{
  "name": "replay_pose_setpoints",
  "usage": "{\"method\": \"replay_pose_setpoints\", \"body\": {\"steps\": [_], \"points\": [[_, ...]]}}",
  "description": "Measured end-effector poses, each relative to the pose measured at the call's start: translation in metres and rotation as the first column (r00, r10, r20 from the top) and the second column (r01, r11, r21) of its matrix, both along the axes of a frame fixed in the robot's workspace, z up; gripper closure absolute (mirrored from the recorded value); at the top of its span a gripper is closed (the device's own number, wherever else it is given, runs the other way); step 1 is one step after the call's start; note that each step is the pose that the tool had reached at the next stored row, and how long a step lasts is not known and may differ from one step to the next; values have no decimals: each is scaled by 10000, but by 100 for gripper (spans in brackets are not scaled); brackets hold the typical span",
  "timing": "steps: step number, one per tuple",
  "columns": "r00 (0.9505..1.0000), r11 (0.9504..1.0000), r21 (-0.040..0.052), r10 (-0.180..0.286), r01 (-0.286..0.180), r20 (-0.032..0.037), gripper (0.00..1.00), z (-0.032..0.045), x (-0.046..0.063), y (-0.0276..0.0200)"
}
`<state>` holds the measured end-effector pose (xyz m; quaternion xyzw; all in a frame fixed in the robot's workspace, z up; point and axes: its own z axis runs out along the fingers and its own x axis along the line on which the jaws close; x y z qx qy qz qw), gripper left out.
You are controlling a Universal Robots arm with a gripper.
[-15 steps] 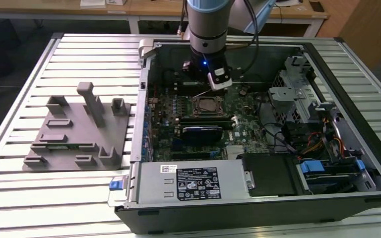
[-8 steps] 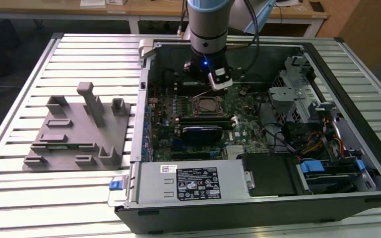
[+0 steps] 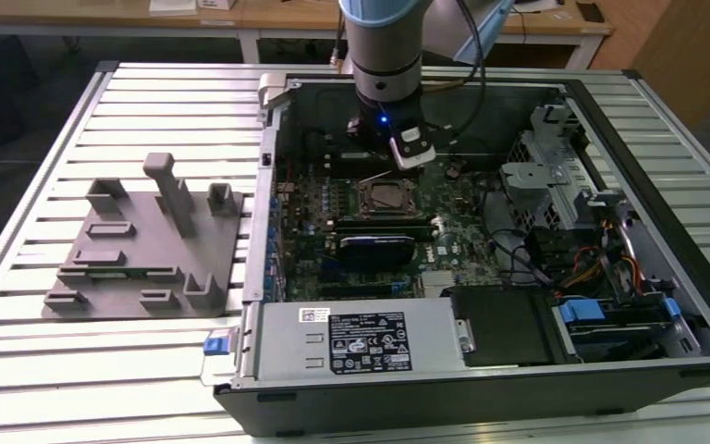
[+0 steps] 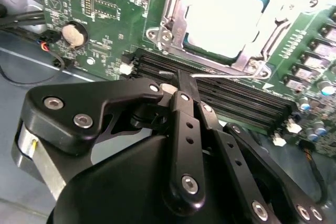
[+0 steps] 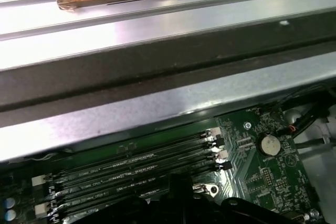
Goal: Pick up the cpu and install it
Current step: 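Install the first cpu locking lever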
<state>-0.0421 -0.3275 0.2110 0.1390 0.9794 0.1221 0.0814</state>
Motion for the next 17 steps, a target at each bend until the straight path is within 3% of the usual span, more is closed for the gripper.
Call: {"method": "replay_pose_setpoints", "body": {"steps": [5, 11, 17], "points": [[10000, 10000, -1, -9, 9, 23, 89, -3, 0, 0], [9993, 9993, -1, -372, 372, 106, 89, -47, -7, 0], [9982, 9984, 3, -563, 563, 198, 89, -81, -103, 1]]}}
